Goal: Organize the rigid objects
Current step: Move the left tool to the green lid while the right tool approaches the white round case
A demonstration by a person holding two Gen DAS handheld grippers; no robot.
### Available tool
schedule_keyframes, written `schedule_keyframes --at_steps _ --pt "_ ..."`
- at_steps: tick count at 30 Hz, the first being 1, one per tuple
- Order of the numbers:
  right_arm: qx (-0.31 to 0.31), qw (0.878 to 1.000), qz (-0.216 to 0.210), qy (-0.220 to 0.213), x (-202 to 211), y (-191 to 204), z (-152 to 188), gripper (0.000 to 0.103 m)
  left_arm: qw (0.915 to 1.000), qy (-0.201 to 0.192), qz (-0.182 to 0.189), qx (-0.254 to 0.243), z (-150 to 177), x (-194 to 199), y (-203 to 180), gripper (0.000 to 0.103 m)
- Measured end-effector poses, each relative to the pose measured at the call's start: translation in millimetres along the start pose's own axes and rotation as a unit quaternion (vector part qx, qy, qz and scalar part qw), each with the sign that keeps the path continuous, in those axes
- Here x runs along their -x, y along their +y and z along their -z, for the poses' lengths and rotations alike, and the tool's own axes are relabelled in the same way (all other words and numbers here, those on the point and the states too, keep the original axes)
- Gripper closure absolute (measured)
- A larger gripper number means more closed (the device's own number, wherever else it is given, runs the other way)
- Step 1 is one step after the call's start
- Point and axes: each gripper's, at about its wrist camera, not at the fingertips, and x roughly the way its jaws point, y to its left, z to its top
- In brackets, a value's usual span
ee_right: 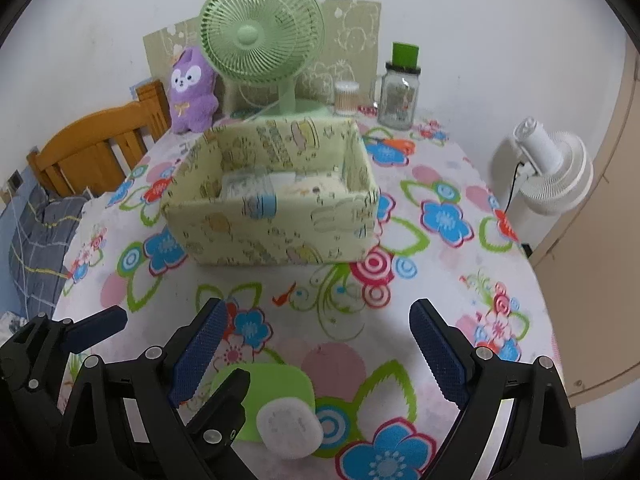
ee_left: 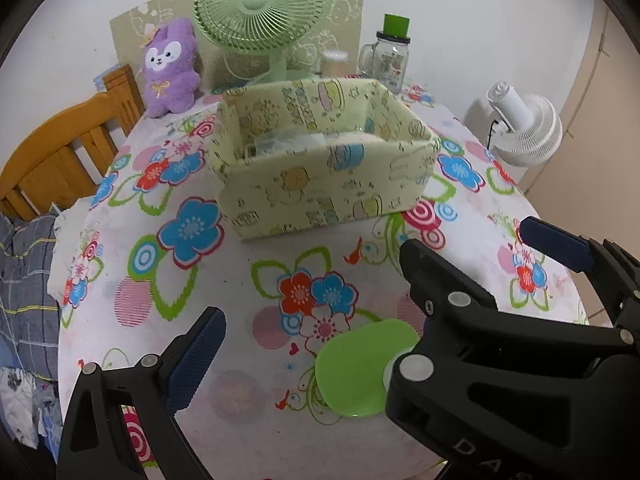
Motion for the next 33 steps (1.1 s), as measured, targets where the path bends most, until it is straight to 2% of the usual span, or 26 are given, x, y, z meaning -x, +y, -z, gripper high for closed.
schedule_keyframes --at_steps 20,24,33 --pt "-0.025 0.998 0.009 0.049 -32.4 1.0 51.9 0.009 0.9992 0.029 -0.001 -0.027 42.7 -36.3 1.4 0.002" --pt "-0.046 0.997 0.005 0.057 -34.3 0.5 56.9 0.009 0.9993 0.026 0.004 -0.025 45.3 -35.1 3.8 0.002" --pt "-0.041 0.997 0.014 0.058 -30.9 9.0 60.4 0.009 0.9991 0.028 0.005 -0.03 50.2 -32.8 9.3 0.003"
